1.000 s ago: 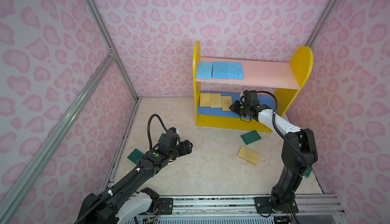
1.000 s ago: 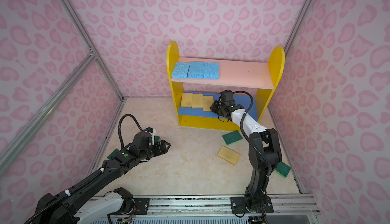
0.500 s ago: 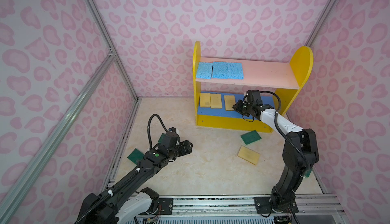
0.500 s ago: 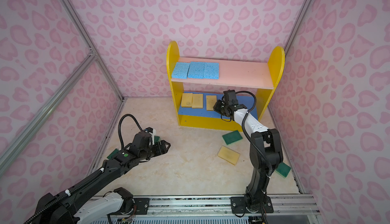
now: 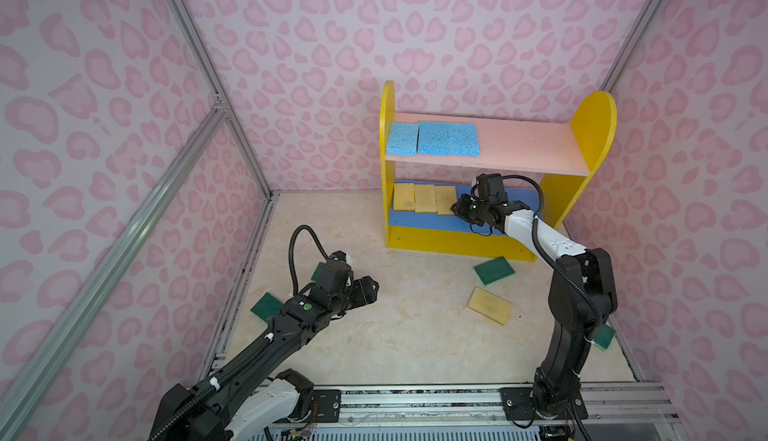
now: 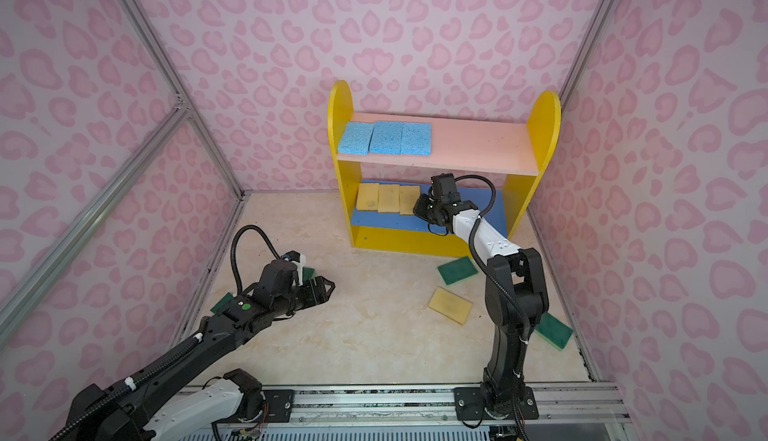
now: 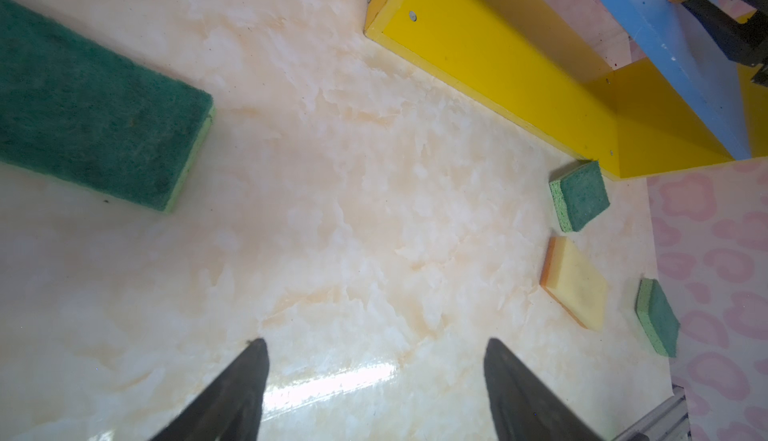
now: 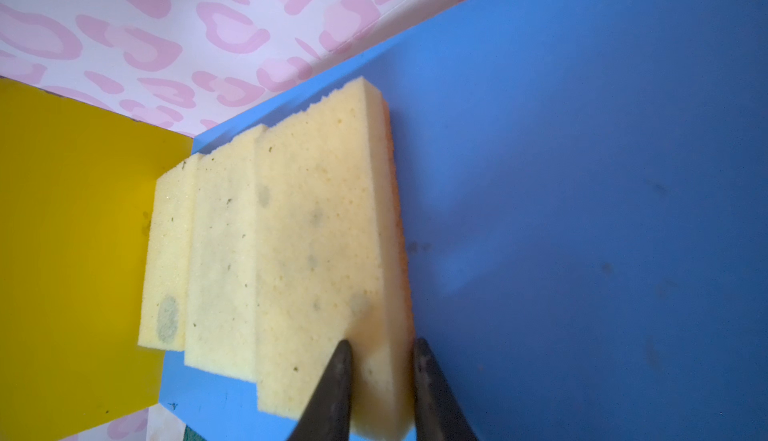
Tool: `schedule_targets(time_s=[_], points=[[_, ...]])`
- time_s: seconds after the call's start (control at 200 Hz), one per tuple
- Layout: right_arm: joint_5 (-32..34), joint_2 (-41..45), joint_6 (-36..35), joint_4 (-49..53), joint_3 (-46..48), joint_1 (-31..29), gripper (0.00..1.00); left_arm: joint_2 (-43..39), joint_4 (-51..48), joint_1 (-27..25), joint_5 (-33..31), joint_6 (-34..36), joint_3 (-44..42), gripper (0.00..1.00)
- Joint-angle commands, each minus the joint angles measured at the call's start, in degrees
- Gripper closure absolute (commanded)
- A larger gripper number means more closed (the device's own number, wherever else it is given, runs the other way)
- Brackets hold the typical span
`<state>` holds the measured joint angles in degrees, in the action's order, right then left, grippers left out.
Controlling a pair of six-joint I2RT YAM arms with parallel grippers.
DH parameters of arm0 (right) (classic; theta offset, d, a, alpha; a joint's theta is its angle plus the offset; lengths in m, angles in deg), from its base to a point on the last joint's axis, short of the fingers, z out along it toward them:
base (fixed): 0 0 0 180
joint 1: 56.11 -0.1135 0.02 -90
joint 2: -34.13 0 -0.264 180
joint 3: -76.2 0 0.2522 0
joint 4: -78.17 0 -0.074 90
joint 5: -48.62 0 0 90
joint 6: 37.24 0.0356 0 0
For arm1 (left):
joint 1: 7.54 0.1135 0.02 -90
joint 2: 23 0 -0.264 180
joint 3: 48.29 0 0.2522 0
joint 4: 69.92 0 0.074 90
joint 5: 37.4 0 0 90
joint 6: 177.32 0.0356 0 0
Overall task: Place and organize the cleaning sponges onto the shelf
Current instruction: 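Push the third yellow sponge against the other two with the right gripper, then withdraw the right gripper while the left gripper reaches toward a yellow sponge on the table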
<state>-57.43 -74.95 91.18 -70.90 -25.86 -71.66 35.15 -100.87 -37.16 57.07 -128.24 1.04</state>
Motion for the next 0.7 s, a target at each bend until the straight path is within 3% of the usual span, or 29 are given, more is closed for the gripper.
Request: schedule_targets(time_s=[0.0, 0.335, 0.525, 0.695], points=[[-0.4, 0.1, -0.3, 2.8, 1.6, -0.4, 0.74, -0.4, 0.3, 0.0, -0.7, 0.0, -0.2, 0.18], [-0.3, 3.2, 0.1, 1.1, 5.8, -2.3, 0.69, -0.3, 0.7, 0.0, -0.3, 0.0, -0.6, 0.18], [0.5, 4.5, -0.9, 2.9, 5.2, -2.3, 0.41, 0.4, 1.3, 0.0, -0.2, 1.2, -0.7, 0.18], [0.8, 6.6, -2.0, 4.1, 4.5, -2.4, 0.28, 2.8, 2.3, -0.6, 0.9, 1.6, -0.2, 0.19]])
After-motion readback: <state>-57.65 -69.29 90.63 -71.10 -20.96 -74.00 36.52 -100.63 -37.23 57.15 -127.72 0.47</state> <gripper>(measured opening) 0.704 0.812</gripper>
